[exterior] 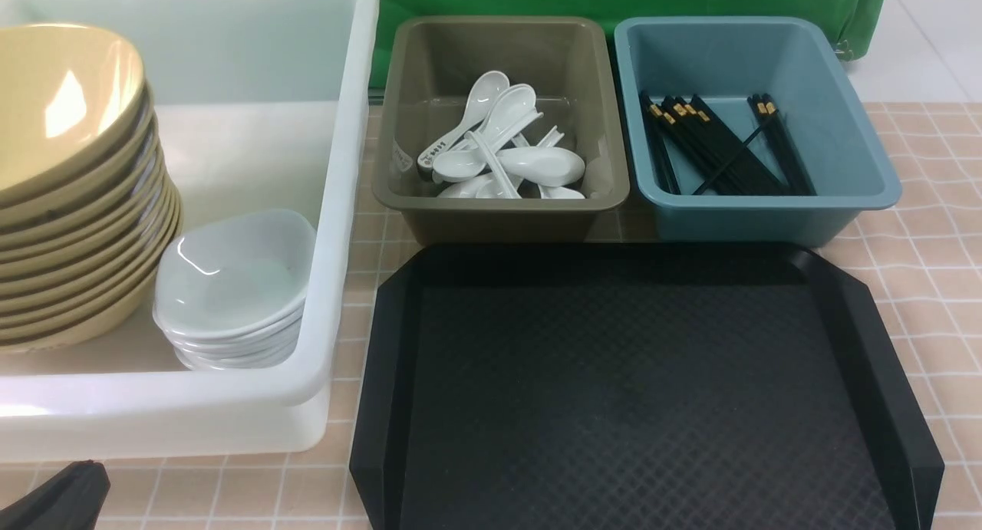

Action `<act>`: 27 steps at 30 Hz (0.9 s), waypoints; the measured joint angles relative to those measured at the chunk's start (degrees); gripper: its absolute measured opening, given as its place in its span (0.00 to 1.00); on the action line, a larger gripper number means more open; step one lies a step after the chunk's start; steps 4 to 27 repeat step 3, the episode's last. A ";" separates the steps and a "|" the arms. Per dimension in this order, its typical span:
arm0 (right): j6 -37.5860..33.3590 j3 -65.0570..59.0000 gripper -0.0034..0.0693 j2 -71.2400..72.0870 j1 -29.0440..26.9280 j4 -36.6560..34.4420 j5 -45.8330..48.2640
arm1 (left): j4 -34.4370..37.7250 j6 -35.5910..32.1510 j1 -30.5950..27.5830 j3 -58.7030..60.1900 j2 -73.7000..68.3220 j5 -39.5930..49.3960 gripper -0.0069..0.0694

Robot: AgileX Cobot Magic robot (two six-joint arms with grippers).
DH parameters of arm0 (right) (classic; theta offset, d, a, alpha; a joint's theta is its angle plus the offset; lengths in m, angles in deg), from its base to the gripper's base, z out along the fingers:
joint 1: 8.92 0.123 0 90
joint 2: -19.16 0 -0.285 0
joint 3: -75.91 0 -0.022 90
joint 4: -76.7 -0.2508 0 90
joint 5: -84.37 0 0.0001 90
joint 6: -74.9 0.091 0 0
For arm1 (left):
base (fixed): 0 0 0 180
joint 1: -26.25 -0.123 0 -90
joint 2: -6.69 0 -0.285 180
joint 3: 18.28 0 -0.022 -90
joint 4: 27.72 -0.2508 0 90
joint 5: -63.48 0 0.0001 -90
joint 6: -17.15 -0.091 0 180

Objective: On brown table put chopsticks spoon bowls plates into blue grey white boxes.

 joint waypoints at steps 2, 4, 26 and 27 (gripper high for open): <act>0.00 0.00 0.26 0.00 0.00 0.00 0.00 | 0.00 0.19 0.00 0.00 0.00 0.00 0.08; 0.00 0.00 0.26 0.00 0.00 0.00 0.00 | 0.00 0.34 0.00 0.00 0.00 0.00 0.08; 0.00 0.00 0.26 0.00 0.00 0.00 0.00 | 0.00 0.34 0.00 0.00 0.00 0.00 0.08; 0.00 0.00 0.26 0.00 0.00 0.00 0.00 | 0.00 0.34 0.00 0.00 0.00 0.00 0.08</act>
